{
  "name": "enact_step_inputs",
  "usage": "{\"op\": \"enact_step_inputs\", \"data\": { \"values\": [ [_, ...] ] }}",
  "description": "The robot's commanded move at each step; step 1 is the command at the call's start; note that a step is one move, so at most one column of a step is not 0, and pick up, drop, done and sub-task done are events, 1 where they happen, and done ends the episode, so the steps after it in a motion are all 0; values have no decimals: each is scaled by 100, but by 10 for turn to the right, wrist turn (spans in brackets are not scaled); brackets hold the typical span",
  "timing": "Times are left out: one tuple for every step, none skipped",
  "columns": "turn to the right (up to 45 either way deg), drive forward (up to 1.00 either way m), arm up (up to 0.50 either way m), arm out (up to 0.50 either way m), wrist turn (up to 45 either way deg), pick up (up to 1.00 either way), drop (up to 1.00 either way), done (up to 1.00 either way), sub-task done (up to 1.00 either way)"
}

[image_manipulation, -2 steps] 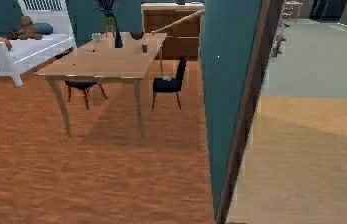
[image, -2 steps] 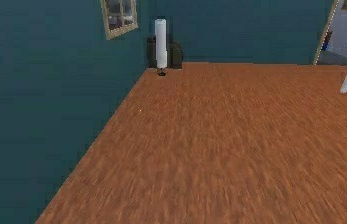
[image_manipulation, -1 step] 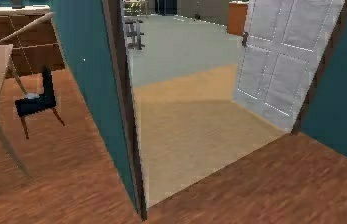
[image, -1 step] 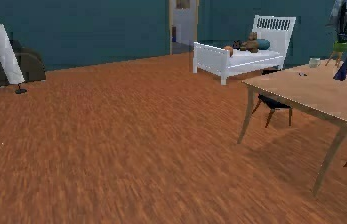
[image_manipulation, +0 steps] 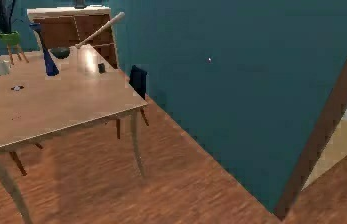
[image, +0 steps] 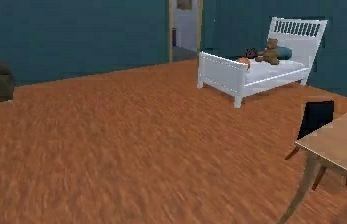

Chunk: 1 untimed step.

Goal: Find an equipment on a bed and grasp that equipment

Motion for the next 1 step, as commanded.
{"op": "enact_step_inputs", "data": {
  "values": [
    [0, 85, 0, 0, 0, 0, 0, 0, 0]
  ]
}}
